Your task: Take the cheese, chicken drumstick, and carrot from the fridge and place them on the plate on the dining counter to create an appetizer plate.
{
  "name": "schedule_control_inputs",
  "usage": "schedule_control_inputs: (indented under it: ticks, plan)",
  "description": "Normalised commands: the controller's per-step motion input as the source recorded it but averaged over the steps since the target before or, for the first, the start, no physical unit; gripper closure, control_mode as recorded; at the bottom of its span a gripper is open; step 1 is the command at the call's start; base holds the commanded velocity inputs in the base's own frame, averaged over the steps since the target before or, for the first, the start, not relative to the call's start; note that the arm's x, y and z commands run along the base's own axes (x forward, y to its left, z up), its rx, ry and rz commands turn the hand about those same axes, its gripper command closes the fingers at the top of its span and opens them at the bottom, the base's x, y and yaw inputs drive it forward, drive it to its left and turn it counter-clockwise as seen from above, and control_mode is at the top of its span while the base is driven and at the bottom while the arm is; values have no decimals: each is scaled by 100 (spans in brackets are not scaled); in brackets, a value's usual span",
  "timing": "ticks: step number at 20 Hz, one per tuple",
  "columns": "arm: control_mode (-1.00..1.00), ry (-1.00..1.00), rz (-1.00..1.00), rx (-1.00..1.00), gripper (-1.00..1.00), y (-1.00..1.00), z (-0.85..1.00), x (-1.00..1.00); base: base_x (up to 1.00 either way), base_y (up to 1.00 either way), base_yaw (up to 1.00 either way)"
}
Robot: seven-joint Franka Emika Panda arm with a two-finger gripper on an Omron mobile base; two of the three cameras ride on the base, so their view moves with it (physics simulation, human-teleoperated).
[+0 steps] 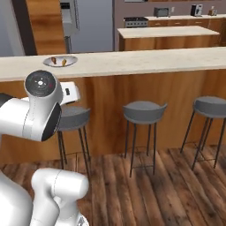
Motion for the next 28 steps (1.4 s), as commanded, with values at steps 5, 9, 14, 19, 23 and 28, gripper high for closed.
schedule_control_inputs:
  ticks: [5,9,14,19,23,28]
  plan:
    - [100,0,0,0,100,0,0,0,23,90,-18]
    - [100,0,0,0,100,0,0,0,46,69,-14]
    - [100,0,0,0,100,0,0,0,76,37,-12]
    - [100,0,0,0,100,0,0,0,87,24,-8]
    - [100,0,0,0,100,0,0,0,86,26,-7]
    - [100,0,0,0,100,0,0,0,70,19,-4]
